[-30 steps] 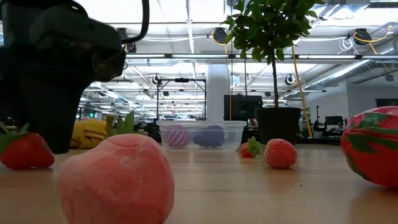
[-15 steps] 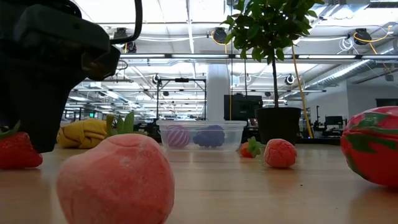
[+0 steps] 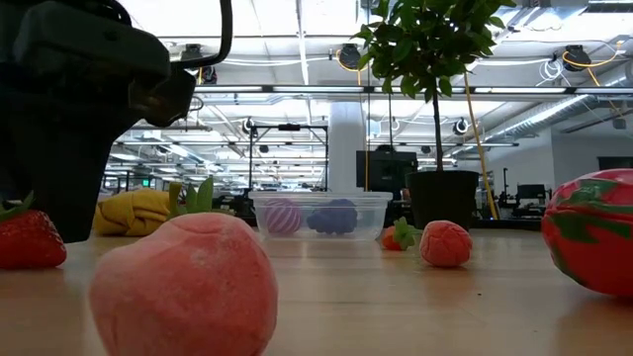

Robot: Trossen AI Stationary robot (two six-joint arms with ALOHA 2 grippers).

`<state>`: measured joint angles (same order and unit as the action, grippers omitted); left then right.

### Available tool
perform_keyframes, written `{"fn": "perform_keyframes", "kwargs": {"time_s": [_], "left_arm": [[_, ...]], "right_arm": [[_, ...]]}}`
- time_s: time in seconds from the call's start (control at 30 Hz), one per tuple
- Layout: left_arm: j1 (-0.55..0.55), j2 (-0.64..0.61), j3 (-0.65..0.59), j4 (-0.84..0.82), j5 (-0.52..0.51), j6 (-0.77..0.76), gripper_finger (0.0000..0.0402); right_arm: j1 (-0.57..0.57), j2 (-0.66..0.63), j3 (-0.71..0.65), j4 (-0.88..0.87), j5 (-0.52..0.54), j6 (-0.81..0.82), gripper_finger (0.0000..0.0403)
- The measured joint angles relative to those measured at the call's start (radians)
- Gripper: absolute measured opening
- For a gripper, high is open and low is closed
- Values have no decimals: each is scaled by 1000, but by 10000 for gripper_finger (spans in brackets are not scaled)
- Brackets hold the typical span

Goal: Pick and placing Produce into tupperware
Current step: Put the bottom left red strawberry into the transparent bin

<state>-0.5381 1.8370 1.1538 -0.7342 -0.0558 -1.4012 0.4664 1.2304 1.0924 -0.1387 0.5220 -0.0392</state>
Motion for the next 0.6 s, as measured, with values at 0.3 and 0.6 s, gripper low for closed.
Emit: {"fn": "perform_keyframes", "kwargs": {"time_s": [0.3,0.6], "left_arm": [[0,0,0,-28,32,111,186],[1,0,0,-27,61,160,187]], "right_arm": [[0,0,0,0,0,0,309],[0,0,0,0,0,0,309]]}}
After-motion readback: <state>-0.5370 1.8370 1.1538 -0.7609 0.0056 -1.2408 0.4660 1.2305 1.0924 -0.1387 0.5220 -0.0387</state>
